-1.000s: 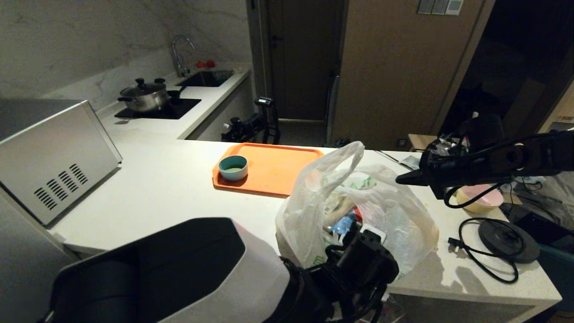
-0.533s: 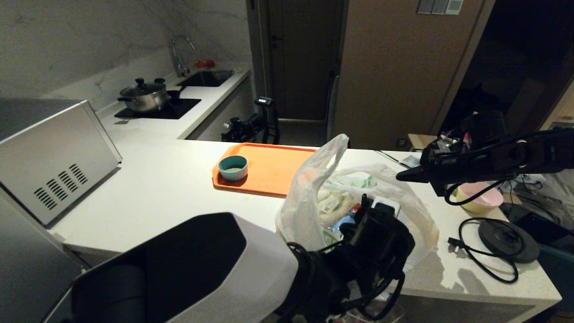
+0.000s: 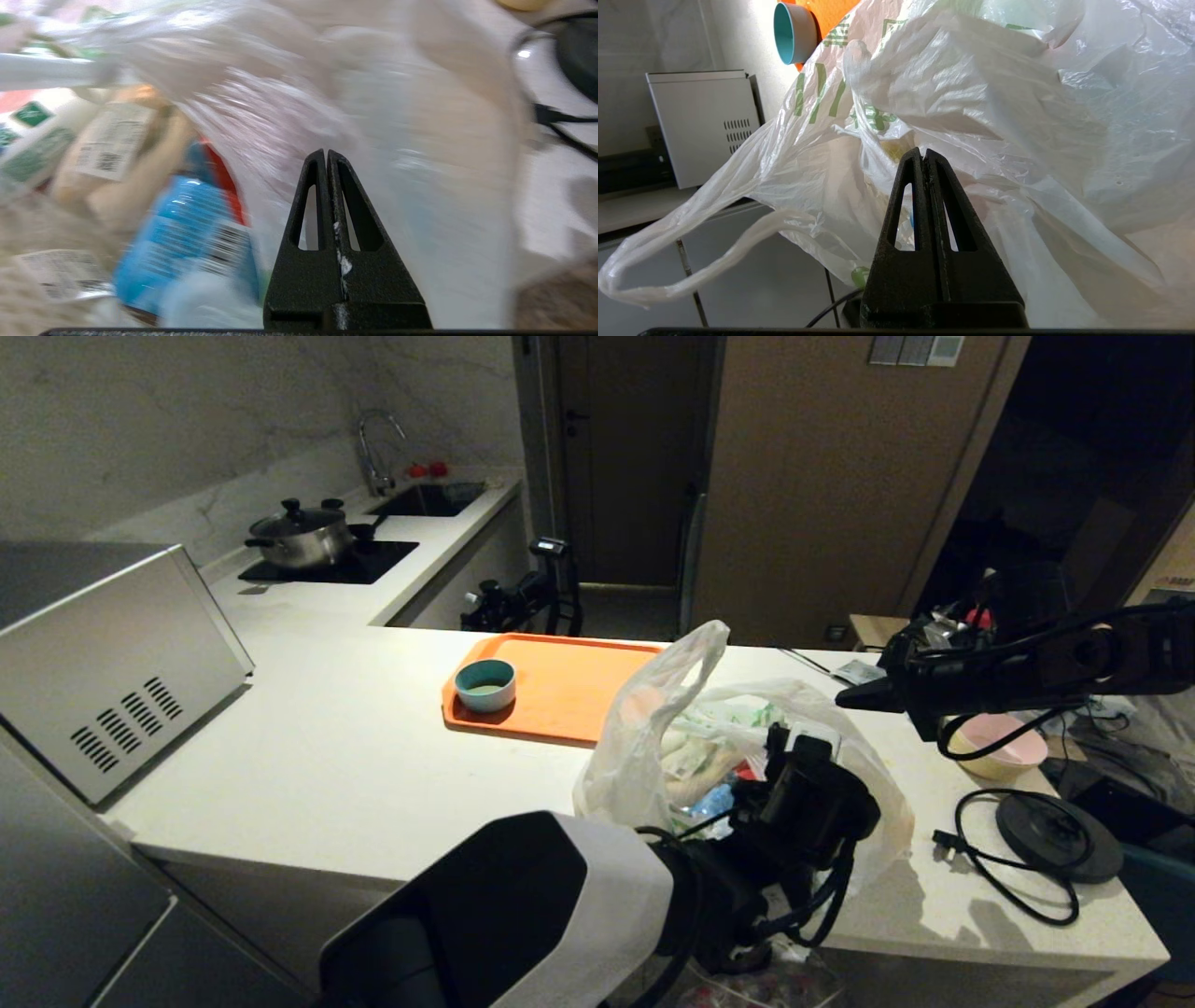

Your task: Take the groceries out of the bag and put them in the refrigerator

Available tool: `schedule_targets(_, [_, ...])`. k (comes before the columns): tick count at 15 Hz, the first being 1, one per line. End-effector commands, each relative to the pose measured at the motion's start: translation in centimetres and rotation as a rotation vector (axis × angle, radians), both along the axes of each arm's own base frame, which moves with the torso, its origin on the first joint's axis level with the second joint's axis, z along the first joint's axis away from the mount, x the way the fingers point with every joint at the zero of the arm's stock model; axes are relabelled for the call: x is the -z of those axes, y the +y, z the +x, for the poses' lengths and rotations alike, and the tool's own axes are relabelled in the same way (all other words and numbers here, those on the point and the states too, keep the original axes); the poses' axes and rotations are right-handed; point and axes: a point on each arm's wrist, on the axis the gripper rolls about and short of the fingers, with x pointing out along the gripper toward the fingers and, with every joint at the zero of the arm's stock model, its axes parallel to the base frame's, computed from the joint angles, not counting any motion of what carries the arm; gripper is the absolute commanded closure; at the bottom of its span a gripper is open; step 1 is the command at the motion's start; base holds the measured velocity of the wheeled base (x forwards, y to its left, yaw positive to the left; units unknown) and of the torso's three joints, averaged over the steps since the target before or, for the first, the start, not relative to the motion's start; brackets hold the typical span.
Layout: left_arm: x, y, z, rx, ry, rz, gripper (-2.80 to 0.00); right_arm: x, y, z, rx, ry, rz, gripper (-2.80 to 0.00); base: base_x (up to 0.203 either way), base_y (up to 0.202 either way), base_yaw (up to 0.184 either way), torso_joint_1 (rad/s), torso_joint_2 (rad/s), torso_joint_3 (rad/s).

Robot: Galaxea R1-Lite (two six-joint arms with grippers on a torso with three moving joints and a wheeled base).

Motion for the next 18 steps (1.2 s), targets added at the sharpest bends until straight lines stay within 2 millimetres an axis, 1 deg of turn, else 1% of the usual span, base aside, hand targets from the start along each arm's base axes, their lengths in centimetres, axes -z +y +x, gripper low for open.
schedule_targets(1, [-0.1, 0.5, 0.8, -0.023, 0.001, 0.003, 0.0, 0.2, 0.0, 0.1, -0.001, 0.007, 0.005, 0.0, 0.0, 0.0, 0.0, 0.0, 0.0, 0.0])
schedule_targets(4, [-1.9, 1.1, 0.8, -0.032, -0.004, -0.011, 0.0, 0.3, 0.0, 0.1, -0.001, 0.01, 0.005, 0.0, 0.0, 0.0, 0.0, 0.0, 0.0, 0.0])
schedule_targets(5, [-2.2, 1.3, 0.9, -0.035, -0.009, -0.017, 0.0, 0.3, 0.0, 0.1, -0.001, 0.01, 0.005, 0.0, 0.0, 0.0, 0.0, 0.0, 0.0, 0.0])
schedule_targets(6, [-2.3, 1.6, 1.5, -0.047, -0.011, -0.021, 0.0, 0.4, 0.0, 0.1, -0.001, 0.013, 0.005, 0.0, 0.0, 0.0, 0.0, 0.0, 0.0, 0.0])
schedule_targets(8, [-1.4, 1.7, 2.1, -0.061, -0.006, -0.015, 0.0, 0.4, 0.0, 0.0, -0.001, 0.017, 0.006, 0.0, 0.0, 0.0, 0.0, 0.0, 0.0, 0.0])
schedule_targets(10, [0.0, 1.7, 2.5, -0.094, -0.002, 0.005, 0.0, 0.5, 0.0, -0.1, -0.001, 0.021, 0.006, 0.0, 0.0, 0.0, 0.0, 0.0, 0.0, 0.0])
schedule_targets(13, [0.2, 2.3, 3.5, -0.122, -0.012, -0.004, 0.0, 0.5, 0.0, -0.1, -0.001, 0.019, 0.006, 0.0, 0.0, 0.0, 0.0, 0.0, 0.0, 0.0])
schedule_targets(15, [0.1, 2.2, 3.3, -0.116, -0.012, -0.005, 0.0, 0.5, 0.0, 0.0, -0.001, 0.019, 0.006, 0.0, 0.0, 0.0, 0.0, 0.0, 0.0, 0.0])
schedule_targets(18, [0.3, 0.9, 1.5, -0.071, -0.007, 0.0, 0.0, 0.4, 0.0, -0.1, 0.0, 0.017, 0.007, 0.0, 0.0, 0.0, 0.0, 0.0, 0.0, 0.0])
